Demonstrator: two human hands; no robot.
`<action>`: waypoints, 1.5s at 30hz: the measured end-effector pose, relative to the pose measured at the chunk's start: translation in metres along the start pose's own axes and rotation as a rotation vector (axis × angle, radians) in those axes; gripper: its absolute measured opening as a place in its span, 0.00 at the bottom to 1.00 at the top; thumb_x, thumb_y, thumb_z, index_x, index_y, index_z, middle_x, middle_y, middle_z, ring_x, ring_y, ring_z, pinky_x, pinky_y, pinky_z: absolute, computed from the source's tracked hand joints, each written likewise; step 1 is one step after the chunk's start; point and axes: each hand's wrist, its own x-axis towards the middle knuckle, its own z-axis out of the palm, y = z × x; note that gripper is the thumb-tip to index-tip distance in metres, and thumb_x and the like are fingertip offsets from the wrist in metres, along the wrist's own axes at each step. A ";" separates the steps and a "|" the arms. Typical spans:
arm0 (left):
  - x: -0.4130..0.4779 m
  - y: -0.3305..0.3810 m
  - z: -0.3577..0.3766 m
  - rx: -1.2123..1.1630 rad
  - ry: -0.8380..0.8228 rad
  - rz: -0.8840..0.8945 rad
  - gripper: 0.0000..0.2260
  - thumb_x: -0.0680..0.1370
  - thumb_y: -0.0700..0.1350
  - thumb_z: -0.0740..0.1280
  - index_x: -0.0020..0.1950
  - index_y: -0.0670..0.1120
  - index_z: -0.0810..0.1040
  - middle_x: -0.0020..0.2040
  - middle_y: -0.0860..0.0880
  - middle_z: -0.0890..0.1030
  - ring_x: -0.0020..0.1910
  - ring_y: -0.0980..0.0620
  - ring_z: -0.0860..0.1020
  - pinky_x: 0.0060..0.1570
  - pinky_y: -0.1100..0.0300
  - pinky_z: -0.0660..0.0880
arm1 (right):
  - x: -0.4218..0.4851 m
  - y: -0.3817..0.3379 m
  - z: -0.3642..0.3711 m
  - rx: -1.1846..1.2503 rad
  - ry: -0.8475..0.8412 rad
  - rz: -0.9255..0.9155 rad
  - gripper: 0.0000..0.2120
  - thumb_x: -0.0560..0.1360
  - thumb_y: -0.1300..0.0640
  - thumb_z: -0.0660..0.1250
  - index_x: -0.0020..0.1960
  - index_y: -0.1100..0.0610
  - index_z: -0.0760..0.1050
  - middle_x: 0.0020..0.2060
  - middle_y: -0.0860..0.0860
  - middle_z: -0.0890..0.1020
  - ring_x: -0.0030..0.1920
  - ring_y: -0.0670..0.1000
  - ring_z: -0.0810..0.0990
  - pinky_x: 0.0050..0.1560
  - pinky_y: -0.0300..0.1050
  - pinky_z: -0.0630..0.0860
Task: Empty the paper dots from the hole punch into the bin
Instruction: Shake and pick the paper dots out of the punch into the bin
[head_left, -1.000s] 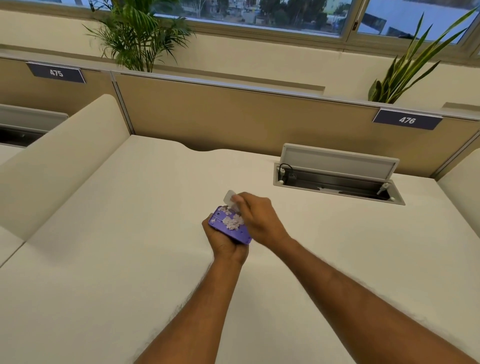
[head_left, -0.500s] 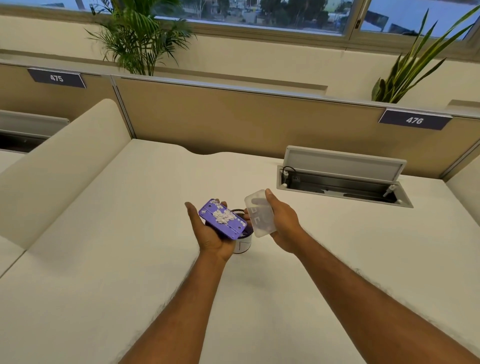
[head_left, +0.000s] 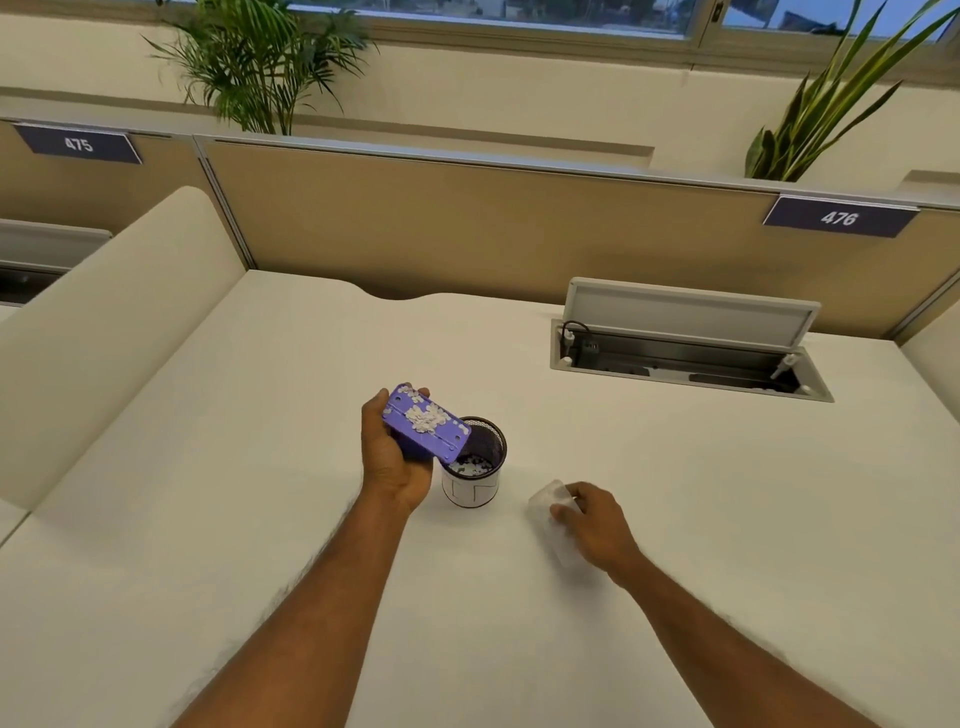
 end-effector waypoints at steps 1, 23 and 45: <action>0.002 0.000 0.000 0.012 -0.005 -0.004 0.12 0.76 0.54 0.60 0.45 0.49 0.79 0.40 0.50 0.83 0.42 0.51 0.79 0.44 0.57 0.77 | 0.003 0.007 0.002 -0.048 0.000 -0.011 0.06 0.73 0.59 0.67 0.49 0.58 0.78 0.39 0.53 0.84 0.39 0.51 0.81 0.38 0.42 0.74; 0.014 0.001 0.015 0.126 -0.042 -0.106 0.15 0.76 0.56 0.59 0.48 0.48 0.79 0.38 0.49 0.83 0.36 0.51 0.81 0.37 0.57 0.80 | 0.038 -0.170 0.010 -0.699 -0.009 -1.004 0.17 0.77 0.49 0.58 0.62 0.52 0.76 0.56 0.54 0.78 0.56 0.54 0.72 0.56 0.52 0.66; 0.028 0.000 0.006 0.299 0.041 -0.056 0.15 0.78 0.55 0.59 0.48 0.47 0.79 0.41 0.48 0.83 0.38 0.50 0.80 0.36 0.57 0.81 | 0.045 -0.131 0.022 -0.698 -0.066 -0.949 0.16 0.77 0.50 0.63 0.63 0.52 0.76 0.59 0.54 0.77 0.59 0.54 0.72 0.57 0.53 0.65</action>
